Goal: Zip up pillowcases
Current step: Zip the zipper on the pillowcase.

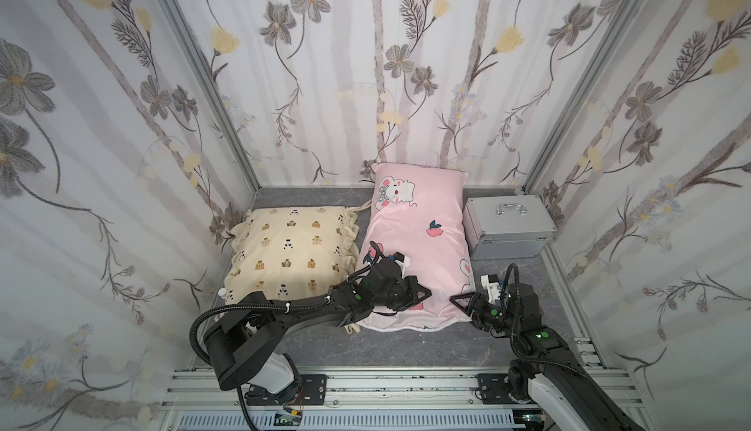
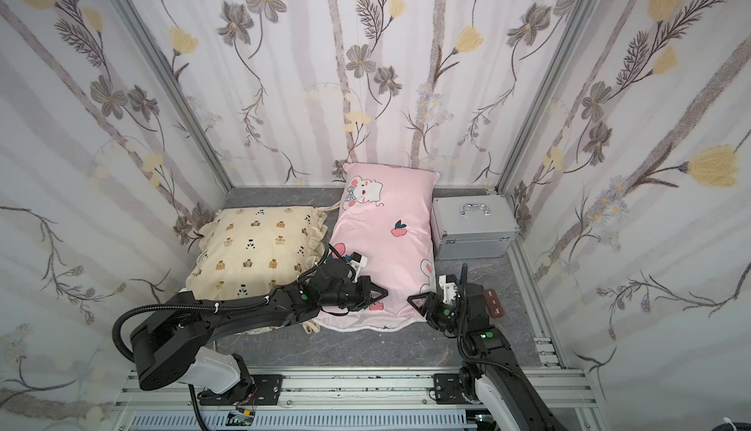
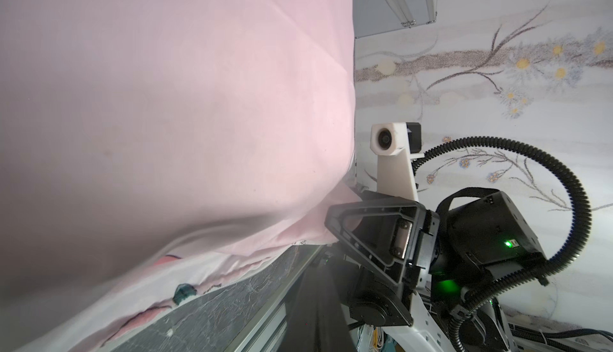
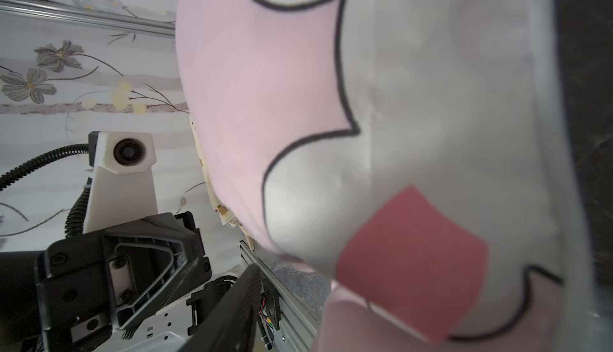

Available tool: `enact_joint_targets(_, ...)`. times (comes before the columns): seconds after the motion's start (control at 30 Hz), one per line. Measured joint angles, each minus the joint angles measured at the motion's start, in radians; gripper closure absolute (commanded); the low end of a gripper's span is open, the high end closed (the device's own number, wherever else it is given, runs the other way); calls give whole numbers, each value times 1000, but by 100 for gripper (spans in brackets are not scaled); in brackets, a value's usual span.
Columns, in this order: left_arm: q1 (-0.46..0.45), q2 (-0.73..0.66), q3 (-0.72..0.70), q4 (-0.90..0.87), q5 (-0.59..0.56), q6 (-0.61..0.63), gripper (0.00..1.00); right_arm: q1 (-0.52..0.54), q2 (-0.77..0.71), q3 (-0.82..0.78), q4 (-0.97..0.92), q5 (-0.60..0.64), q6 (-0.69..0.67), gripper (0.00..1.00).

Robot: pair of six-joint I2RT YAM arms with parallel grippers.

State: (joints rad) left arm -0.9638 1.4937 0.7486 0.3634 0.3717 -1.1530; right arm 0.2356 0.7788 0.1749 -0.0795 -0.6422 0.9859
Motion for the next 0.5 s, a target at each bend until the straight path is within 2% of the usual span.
enact_joint_targets(0.03, -5, 0, 0, 6, 0, -6, 100, 1, -8, -3, 0, 12, 9, 67)
enact_joint_targets(0.1, -12, 0, -1, 23, 1, -20, 96, 1, -14, -3, 2, 21, 17, 68)
enact_joint_targets(0.2, -27, -10, -4, 33, -3, -33, 88, 1, -26, -3, 1, 21, 32, 57)
enact_joint_targets(0.27, -41, -23, -13, 41, -3, -46, 83, 2, -47, -3, -3, 21, 35, 52)
enact_joint_targets(0.5, -51, -13, -32, 82, -12, -78, 76, 26, -173, -11, -111, 19, 68, 51)
